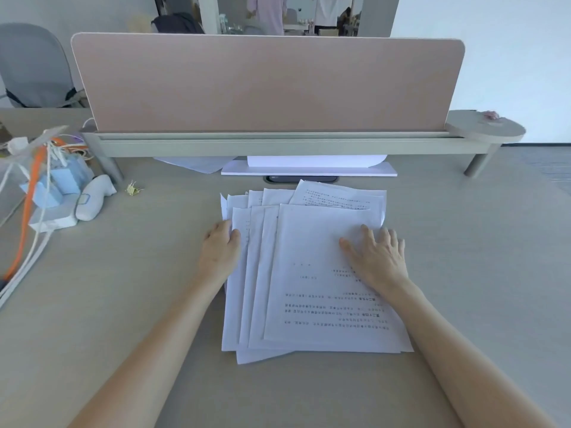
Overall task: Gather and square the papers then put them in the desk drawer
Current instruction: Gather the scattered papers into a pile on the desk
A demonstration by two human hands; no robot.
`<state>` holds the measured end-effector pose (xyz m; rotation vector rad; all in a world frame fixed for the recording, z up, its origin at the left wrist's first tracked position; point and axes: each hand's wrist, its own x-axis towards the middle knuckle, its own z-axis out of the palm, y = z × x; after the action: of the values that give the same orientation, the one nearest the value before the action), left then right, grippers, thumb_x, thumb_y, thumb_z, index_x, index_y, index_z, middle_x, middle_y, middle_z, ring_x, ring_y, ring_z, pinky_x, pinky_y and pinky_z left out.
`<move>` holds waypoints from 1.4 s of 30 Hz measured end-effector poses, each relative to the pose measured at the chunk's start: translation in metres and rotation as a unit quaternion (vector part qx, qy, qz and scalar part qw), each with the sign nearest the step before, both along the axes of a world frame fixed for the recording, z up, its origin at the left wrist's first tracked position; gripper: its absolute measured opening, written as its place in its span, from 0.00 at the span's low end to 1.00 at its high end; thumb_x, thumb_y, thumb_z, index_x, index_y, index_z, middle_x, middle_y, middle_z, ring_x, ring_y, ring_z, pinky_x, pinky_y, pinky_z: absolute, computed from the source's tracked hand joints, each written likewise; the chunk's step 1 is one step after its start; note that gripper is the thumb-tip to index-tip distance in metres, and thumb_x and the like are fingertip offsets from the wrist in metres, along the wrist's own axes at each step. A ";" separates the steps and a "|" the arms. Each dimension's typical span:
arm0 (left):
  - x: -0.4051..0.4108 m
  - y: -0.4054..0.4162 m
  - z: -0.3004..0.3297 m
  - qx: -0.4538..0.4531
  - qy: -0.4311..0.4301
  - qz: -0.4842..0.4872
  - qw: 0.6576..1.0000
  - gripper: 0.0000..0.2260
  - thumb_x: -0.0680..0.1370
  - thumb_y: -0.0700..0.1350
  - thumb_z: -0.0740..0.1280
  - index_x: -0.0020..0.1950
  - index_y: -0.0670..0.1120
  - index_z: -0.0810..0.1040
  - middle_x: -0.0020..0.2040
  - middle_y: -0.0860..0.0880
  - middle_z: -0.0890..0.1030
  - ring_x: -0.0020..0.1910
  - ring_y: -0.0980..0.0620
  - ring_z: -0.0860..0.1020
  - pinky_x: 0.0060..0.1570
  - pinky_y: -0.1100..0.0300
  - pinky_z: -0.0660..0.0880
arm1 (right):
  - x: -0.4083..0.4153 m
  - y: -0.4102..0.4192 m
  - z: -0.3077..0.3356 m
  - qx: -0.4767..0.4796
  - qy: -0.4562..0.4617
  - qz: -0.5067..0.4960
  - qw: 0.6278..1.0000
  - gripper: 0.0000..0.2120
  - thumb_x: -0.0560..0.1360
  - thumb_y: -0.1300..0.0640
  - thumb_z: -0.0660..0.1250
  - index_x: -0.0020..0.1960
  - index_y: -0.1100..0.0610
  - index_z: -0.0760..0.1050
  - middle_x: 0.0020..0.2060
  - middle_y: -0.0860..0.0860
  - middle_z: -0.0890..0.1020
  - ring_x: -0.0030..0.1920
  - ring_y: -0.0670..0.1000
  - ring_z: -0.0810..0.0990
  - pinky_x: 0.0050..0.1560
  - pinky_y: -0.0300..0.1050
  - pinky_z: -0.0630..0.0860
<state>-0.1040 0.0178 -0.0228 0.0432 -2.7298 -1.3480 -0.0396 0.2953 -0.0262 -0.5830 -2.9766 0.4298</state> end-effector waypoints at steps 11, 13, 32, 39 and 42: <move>-0.028 0.007 -0.004 0.020 0.016 -0.021 0.999 0.06 0.76 0.39 0.53 0.39 0.45 0.62 0.35 0.46 0.64 0.35 0.48 0.61 0.37 0.55 0.60 | -0.033 -0.017 -0.005 -0.041 0.027 0.059 0.997 0.38 0.74 0.28 0.46 0.73 0.52 0.66 0.67 0.56 0.72 0.74 0.57 0.62 0.75 0.60 0.56; -0.031 0.000 -0.006 -0.073 0.066 -0.010 0.995 0.06 0.77 0.43 0.54 0.41 0.45 0.64 0.37 0.46 0.70 0.39 0.44 0.67 0.43 0.51 0.65 | -0.035 -0.015 -0.003 -0.066 0.034 0.052 0.996 0.35 0.77 0.31 0.49 0.75 0.53 0.63 0.69 0.57 0.70 0.75 0.58 0.61 0.75 0.58 0.55; -0.002 -0.013 -0.003 -0.144 -0.002 -0.014 0.989 0.11 0.82 0.45 0.52 0.53 0.40 0.70 0.55 0.38 0.74 0.59 0.39 0.70 0.67 0.42 0.64 | -0.012 -0.027 0.006 -0.143 0.074 0.052 0.986 0.23 0.81 0.41 0.55 0.56 0.60 0.74 0.56 0.54 0.80 0.63 0.58 0.73 0.65 0.55 0.67; 0.011 0.002 0.008 -0.104 -0.033 -0.023 0.994 0.21 0.84 0.49 0.51 0.74 0.43 0.65 0.75 0.40 0.66 0.74 0.43 0.63 0.71 0.47 0.60 | -0.007 -0.048 0.011 -0.063 0.098 0.048 0.992 0.16 0.82 0.45 0.54 0.46 0.57 0.69 0.47 0.56 0.83 0.56 0.60 0.73 0.52 0.53 0.70; 0.012 0.004 0.009 -0.122 -0.021 -0.029 0.992 0.09 0.83 0.42 0.52 0.54 0.41 0.71 0.62 0.36 0.73 0.63 0.38 0.69 0.64 0.45 0.66 | -0.012 -0.051 0.016 -0.105 0.096 0.058 0.988 0.16 0.82 0.46 0.56 0.42 0.56 0.65 0.36 0.53 0.77 0.50 0.57 0.69 0.46 0.52 0.69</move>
<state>-0.0920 0.0221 -0.0137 -0.0274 -2.9308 -1.0263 -0.0520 0.2445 -0.0106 -0.3602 -2.8071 0.7709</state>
